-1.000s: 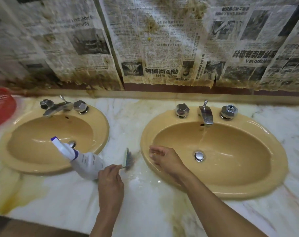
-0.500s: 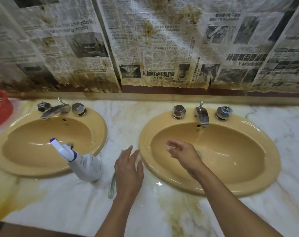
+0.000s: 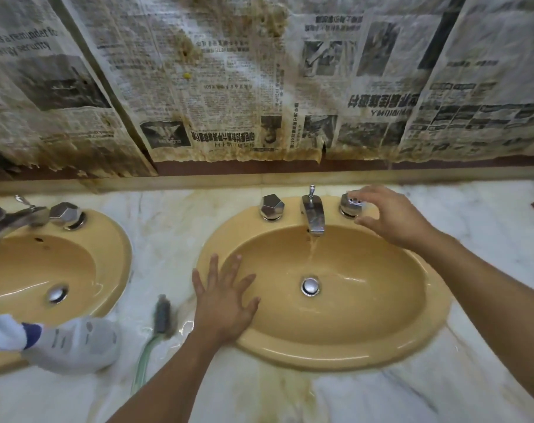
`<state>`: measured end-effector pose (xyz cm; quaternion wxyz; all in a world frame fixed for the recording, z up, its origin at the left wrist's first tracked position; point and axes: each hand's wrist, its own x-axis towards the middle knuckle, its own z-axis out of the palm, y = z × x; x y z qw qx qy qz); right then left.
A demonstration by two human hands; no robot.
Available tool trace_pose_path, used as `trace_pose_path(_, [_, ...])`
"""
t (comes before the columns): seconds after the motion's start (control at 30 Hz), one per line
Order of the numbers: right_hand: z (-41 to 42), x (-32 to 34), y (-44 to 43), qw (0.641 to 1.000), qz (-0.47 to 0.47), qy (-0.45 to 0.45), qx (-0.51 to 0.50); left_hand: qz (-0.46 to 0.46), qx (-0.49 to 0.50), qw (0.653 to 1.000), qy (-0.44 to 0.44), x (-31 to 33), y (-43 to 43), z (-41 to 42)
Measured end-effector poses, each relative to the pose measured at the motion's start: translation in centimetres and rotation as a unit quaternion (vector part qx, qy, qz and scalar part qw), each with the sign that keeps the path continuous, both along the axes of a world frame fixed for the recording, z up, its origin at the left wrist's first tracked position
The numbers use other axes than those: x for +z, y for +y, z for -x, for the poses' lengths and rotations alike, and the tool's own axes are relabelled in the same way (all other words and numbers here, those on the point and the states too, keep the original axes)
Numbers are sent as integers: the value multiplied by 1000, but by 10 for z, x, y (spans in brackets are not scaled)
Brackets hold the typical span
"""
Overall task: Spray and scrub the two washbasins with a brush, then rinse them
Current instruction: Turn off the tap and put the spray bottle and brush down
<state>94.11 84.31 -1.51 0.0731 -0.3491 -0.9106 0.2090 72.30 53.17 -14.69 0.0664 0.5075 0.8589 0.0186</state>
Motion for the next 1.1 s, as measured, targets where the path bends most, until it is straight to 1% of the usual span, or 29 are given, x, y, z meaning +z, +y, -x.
trace_pose_path(0.1, [8, -6, 39, 987, -43, -133, 85, 21, 0, 1000, 3, 2, 1, 2])
trace_pose_path(0.2, [23, -11, 67, 960, -55, -208, 178, 19, 1, 1000, 14, 0, 2, 3])
trace_pose_path(0.3, [39, -14, 84, 937, -51, -244, 245, -8, -6, 1000, 22, -8, 2, 5])
trace_pose_path(0.4, [47, -21, 103, 917, -58, -261, 296, -27, -6, 999, 20, -11, 2, 6])
trace_pose_path(0.47, [48, -25, 110, 914, -60, -255, 311, -29, -7, 999, 21, -12, 2, 6])
trace_pose_path(0.53, [47, -27, 110, 925, -54, -239, 290, -32, -4, 999, 22, -13, 2, 5])
trace_pose_path(0.6, [44, -30, 105, 944, -51, -229, 232, -36, -3, 999, 22, -14, 2, 5])
trace_pose_path(0.7, [37, -45, 99, 972, -28, -173, 158, -35, -3, 999, 23, -14, 3, 5])
trace_pose_path(0.77, [35, -53, 93, 983, -11, -143, 118, -36, -1, 999, 26, -14, 4, 4])
trace_pose_path(0.83, [34, -56, 88, 988, -12, -125, 93, -39, 2, 999, 28, -13, 4, 4])
trace_pose_path(1.1, [36, -59, 73, 994, 1, -99, 34, -33, 9, 999, 40, -13, 4, 5])
